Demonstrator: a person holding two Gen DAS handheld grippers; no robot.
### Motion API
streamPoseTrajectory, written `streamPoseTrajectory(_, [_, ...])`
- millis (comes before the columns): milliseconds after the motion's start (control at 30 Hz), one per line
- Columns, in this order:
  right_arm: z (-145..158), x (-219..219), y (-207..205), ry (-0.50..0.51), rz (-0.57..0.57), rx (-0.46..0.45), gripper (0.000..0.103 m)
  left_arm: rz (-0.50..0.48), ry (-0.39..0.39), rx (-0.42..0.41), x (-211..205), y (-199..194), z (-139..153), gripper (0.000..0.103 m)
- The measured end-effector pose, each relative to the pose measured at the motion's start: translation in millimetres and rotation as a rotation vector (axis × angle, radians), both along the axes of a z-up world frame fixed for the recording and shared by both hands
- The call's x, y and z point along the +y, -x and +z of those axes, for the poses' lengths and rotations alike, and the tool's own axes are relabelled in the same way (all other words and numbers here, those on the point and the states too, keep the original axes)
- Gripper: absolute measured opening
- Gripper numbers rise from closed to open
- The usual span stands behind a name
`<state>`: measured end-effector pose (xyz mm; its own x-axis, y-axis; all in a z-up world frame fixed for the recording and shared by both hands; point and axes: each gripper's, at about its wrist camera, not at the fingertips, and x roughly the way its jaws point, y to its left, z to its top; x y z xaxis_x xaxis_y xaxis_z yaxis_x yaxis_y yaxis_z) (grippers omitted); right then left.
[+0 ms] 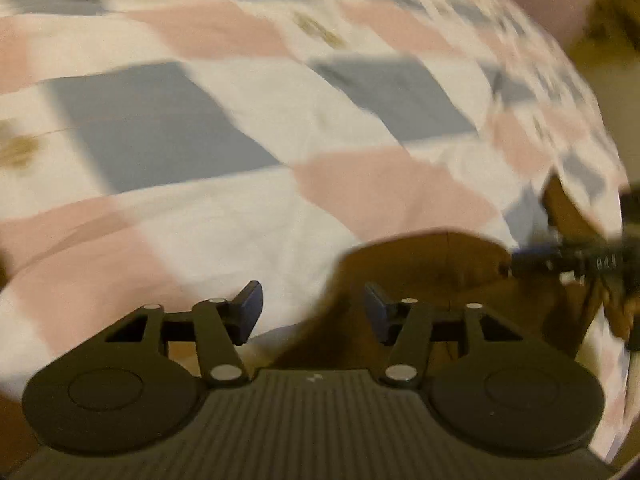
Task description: Fold clothes
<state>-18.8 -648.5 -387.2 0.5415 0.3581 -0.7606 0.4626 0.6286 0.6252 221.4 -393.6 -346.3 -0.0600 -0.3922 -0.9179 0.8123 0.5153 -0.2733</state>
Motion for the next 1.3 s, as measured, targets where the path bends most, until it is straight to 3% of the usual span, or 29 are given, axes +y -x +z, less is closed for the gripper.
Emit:
streamPoseTrajectory(67, [-9, -4, 1, -0.038, -0.014, -0.005, 0.055, -0.025, -0.007, 0.055, -10, -6, -16, 0.068])
streamPoseTrajectory(133, [-15, -2, -1, -0.067, -0.019, -0.02, 0.055, -0.058, -0.05, 0.083, -19, -10, -34, 0.068])
streamPoseTrajectory(167, [-17, 0, -1, -0.074, -0.009, -0.026, 0.053, -0.075, -0.069, 0.084, -22, -9, -40, 0.059])
streamPoseTrajectory(200, [-19, 2, -2, -0.082, 0.001, -0.032, 0.028, -0.085, -0.07, 0.096, -22, -6, -43, 0.049])
streamPoseTrajectory(233, [-18, 4, -4, -0.08, 0.02, -0.038, 0.009, -0.087, -0.051, 0.114, -22, -5, -42, 0.025])
streamPoseTrajectory(267, [-15, 6, -4, -0.063, 0.027, -0.046, 0.009, -0.088, -0.032, 0.133, -23, -3, -41, 0.004])
streamPoseTrajectory(367, [14, -2, -3, 0.03, -0.004, -0.135, 0.008, -0.135, 0.016, 0.058, -33, 4, -25, 0.005])
streamPoseTrajectory(533, [70, -36, -7, 0.174, -0.059, -0.25, 0.008, -0.183, 0.201, -0.058, -58, -8, 21, 0.005])
streamPoseTrajectory(633, [75, -51, -16, 0.23, -0.083, -0.243, 0.008, -0.253, 0.197, -0.18, -84, -3, 28, 0.01])
streamPoseTrajectory(700, [68, -55, -25, 0.272, -0.097, -0.203, 0.008, -0.28, 0.148, -0.249, -102, 0, 12, 0.019])
streamPoseTrajectory(733, [56, -55, -29, 0.29, -0.119, -0.152, 0.008, -0.284, 0.112, -0.27, -112, 0, 0, 0.029])
streamPoseTrajectory(767, [44, -55, -34, 0.306, -0.141, -0.101, 0.009, -0.283, 0.064, -0.29, -118, -1, -12, 0.041])
streamPoseTrajectory(800, [29, -52, -39, 0.329, -0.17, -0.024, 0.015, -0.279, 0.007, -0.314, -126, -2, -25, 0.042])
streamPoseTrajectory(833, [20, -50, -44, 0.355, -0.188, 0.037, 0.036, -0.267, -0.028, -0.335, -129, -4, -32, 0.047])
streamPoseTrajectory(867, [15, -49, -43, 0.38, -0.22, 0.083, 0.05, -0.238, -0.025, -0.352, -125, -5, -29, 0.055])
streamPoseTrajectory(900, [17, -49, -37, 0.408, -0.267, 0.087, 0.065, -0.21, -0.023, -0.368, -122, -6, -25, 0.055])
streamPoseTrajectory(1000, [42, -49, 3, 0.436, -0.437, 0.013, 0.082, -0.085, 0.051, -0.429, -92, -14, 8, 0.054])
streamPoseTrajectory(1133, [68, -32, 93, 0.311, -0.61, -0.1, 0.083, 0.045, 0.095, -0.453, -23, -16, 58, 0.056])
streamPoseTrajectory(1200, [67, -5, 144, 0.244, -0.628, -0.078, 0.079, 0.111, 0.085, -0.391, 29, -6, 71, 0.052])
streamPoseTrajectory(1233, [67, 9, 170, 0.211, -0.637, -0.066, 0.074, 0.142, 0.067, -0.36, 57, 1, 74, 0.044])
streamPoseTrajectory(1300, [59, 52, 216, 0.124, -0.626, 0.001, 0.069, 0.196, 0.001, -0.312, 113, 20, 74, 0.039])
